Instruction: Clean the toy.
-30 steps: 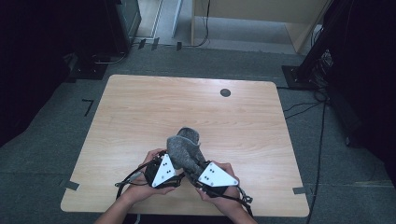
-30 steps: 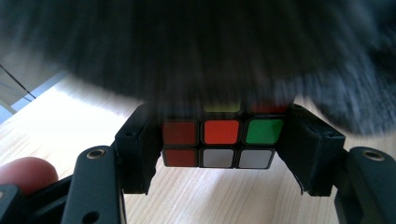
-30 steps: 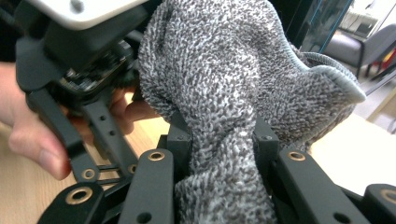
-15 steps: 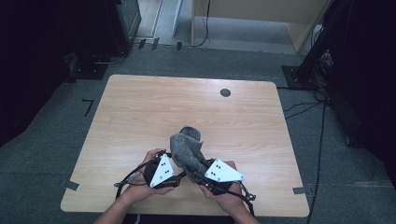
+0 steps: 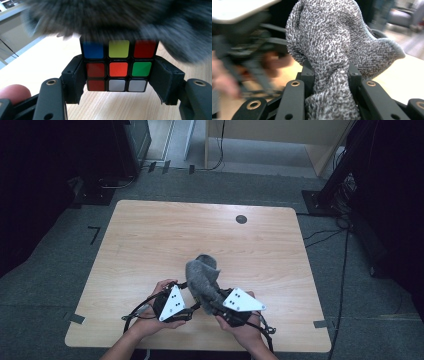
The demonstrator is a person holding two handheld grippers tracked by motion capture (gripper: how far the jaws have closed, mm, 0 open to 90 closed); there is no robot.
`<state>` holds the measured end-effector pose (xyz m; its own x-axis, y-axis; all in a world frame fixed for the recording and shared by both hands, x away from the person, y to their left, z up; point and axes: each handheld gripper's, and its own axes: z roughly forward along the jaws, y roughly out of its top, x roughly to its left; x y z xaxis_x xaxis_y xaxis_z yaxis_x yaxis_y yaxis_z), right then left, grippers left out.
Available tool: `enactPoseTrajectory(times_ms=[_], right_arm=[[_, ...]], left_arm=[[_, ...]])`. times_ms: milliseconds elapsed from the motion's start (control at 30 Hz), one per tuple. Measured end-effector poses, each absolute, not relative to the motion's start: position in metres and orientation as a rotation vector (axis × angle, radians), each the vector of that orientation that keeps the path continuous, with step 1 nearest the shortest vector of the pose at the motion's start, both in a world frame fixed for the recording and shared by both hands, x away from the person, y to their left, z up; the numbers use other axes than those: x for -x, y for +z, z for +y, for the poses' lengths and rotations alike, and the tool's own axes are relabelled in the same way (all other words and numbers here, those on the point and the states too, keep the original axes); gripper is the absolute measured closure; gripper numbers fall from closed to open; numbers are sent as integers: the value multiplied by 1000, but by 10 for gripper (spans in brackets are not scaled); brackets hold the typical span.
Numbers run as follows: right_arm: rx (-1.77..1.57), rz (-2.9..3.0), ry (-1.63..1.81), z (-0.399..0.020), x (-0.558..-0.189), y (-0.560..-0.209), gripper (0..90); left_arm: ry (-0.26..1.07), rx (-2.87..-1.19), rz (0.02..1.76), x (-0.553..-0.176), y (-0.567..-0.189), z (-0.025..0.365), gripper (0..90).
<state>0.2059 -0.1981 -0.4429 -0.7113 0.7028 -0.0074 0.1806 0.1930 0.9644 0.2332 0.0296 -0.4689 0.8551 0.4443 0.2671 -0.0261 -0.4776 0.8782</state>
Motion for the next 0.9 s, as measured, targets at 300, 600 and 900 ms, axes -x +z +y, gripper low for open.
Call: enactPoseTrajectory(times_ms=[300, 600, 900], right_arm=[[-724, 2054, 1538, -183, -195, -443, 688], [-868, 1993, 1578, -203, -207, -440, 690], [-955, 1979, 1553, -209, -212, -441, 700]], left_arm=[[569, -2019, 297, -232, -470, 26, 346], [532, -1988, 320, -235, -468, 31, 346], [531, -1977, 322, -235, -467, 31, 346]])
